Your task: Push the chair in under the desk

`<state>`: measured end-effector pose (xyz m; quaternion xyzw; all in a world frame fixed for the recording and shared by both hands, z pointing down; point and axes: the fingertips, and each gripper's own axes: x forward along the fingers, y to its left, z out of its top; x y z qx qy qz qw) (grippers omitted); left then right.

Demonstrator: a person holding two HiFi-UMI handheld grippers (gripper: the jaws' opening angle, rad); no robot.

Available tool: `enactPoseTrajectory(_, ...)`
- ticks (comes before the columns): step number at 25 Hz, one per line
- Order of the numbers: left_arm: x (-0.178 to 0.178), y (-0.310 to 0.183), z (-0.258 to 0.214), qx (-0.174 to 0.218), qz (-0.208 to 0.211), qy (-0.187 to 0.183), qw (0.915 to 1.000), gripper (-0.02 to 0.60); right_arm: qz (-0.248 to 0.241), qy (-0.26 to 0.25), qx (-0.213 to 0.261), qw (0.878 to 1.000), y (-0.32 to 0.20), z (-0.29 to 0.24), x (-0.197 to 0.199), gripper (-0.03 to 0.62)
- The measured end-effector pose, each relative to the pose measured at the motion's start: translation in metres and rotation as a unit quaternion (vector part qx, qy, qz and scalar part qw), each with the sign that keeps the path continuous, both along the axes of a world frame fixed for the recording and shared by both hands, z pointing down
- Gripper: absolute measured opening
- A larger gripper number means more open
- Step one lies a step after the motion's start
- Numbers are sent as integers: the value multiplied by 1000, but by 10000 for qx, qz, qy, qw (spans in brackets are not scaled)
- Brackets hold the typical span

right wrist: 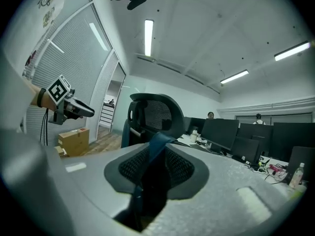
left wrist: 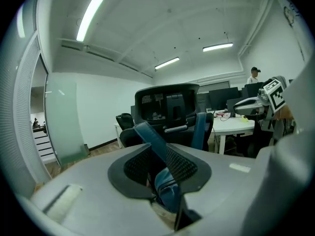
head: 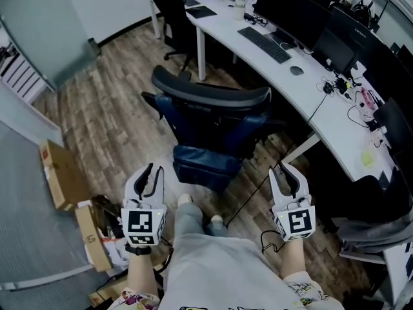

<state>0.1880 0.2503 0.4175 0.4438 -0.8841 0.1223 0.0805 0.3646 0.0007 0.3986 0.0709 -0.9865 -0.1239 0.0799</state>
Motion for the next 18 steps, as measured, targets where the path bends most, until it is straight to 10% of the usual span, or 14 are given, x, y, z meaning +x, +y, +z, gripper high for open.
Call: enactPoseTrajectory(18,-81,-18,13,-485,265,-359,9978,192,157,283,79,9994,-30,12,-49,198)
